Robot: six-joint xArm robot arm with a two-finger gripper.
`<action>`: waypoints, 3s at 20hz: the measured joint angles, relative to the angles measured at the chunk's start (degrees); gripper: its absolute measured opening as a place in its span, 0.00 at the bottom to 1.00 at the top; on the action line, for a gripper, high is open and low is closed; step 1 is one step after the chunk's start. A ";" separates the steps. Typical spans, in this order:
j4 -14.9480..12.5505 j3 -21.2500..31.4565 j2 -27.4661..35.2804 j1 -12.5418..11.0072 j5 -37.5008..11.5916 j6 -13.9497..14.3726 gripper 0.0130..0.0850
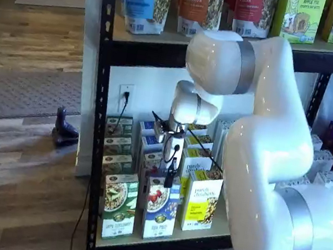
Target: Pick up the blue and white box that is on the bottom shelf, the second box from the left
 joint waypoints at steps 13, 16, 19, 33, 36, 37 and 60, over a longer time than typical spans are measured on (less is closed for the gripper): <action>-3.70 -2.29 3.23 0.17 0.33 3.03 1.00; -4.36 -2.49 3.86 0.24 0.07 3.62 1.00; -5.09 -2.75 4.44 0.39 0.04 4.33 1.00; -6.23 -0.06 4.11 0.12 -2.06 4.92 1.00; -5.88 0.07 4.28 0.28 -2.57 4.77 1.00; -5.78 0.01 4.40 0.34 -2.68 4.73 1.00; -5.57 -2.41 6.79 1.77 -2.53 6.00 0.78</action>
